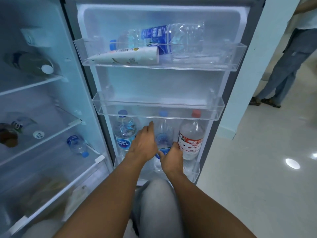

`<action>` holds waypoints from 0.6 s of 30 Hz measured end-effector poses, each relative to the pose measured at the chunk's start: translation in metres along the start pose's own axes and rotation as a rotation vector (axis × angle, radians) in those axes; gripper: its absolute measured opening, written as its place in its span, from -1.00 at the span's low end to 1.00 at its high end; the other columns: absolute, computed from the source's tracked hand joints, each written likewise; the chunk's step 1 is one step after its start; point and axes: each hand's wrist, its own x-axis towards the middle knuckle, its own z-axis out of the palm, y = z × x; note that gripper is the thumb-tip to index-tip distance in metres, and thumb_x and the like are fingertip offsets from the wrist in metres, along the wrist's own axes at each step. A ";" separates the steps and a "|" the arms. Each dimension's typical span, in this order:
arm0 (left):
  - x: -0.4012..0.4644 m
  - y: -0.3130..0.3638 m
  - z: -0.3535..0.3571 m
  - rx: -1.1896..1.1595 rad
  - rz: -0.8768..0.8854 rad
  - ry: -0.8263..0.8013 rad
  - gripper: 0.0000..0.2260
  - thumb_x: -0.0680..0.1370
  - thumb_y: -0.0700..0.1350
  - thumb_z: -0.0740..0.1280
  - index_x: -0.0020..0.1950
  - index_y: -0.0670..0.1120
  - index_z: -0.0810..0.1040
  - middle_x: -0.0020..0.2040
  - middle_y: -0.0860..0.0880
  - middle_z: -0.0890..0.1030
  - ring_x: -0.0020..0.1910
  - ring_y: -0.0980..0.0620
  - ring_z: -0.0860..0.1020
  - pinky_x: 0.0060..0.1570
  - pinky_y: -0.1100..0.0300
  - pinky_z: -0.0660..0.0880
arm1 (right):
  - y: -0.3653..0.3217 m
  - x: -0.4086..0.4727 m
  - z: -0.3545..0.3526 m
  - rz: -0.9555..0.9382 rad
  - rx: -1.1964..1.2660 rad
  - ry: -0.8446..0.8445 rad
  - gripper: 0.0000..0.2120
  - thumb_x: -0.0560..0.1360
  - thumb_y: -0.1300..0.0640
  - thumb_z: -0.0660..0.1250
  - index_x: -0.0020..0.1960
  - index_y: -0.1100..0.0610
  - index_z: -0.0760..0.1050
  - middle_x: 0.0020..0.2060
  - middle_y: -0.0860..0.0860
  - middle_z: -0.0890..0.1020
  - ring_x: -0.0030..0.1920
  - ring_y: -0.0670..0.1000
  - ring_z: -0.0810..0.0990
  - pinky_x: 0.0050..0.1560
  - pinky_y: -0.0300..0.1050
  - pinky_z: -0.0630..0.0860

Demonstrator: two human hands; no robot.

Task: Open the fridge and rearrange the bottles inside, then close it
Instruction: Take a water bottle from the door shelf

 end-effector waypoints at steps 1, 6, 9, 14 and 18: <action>-0.001 -0.004 0.003 0.031 -0.015 -0.043 -0.45 0.50 -0.24 0.31 0.47 -0.17 0.23 0.30 -0.22 0.44 0.24 -0.22 0.46 0.15 -0.08 0.49 | 0.000 0.000 0.001 0.005 -0.002 -0.004 -0.51 0.49 0.07 0.47 0.31 0.12 0.34 0.24 0.09 0.55 0.22 0.13 0.58 0.27 -0.03 0.49; 0.001 -0.018 0.006 0.088 -0.075 -0.052 -0.62 0.52 -0.30 0.33 0.34 -0.22 0.41 0.33 -0.21 0.41 0.20 -0.22 0.52 0.16 0.00 0.50 | 0.002 -0.004 0.003 0.011 -0.081 0.000 -0.50 0.48 0.00 0.46 0.30 0.12 0.33 0.20 0.09 0.58 0.17 0.14 0.62 0.19 -0.04 0.54; 0.004 -0.022 0.001 0.113 -0.124 -0.053 -0.79 0.56 -0.26 0.31 0.19 -0.22 0.49 0.17 -0.23 0.53 0.10 -0.22 0.55 0.04 0.04 0.48 | 0.002 -0.003 -0.006 -0.002 -0.175 -0.013 -0.51 0.44 -0.09 0.48 0.23 0.13 0.42 0.12 0.08 0.63 0.08 0.13 0.64 0.14 -0.04 0.57; 0.003 -0.022 -0.002 0.102 -0.145 -0.057 -0.79 0.60 -0.18 0.31 0.21 -0.20 0.53 0.14 -0.22 0.56 0.10 -0.21 0.55 0.07 0.02 0.49 | -0.002 -0.007 -0.014 -0.012 -0.279 -0.049 -0.44 0.41 -0.13 0.49 0.24 0.14 0.38 0.14 0.09 0.61 0.12 0.17 0.63 0.22 0.06 0.58; -0.006 -0.026 -0.004 0.090 -0.148 -0.038 -0.80 0.61 -0.16 0.31 0.21 -0.19 0.53 0.16 -0.21 0.56 0.11 -0.19 0.55 0.12 0.02 0.49 | -0.002 -0.009 -0.018 -0.047 -0.296 -0.031 -0.55 0.47 -0.08 0.47 0.19 0.14 0.40 0.07 0.10 0.64 0.02 0.12 0.65 0.13 -0.04 0.57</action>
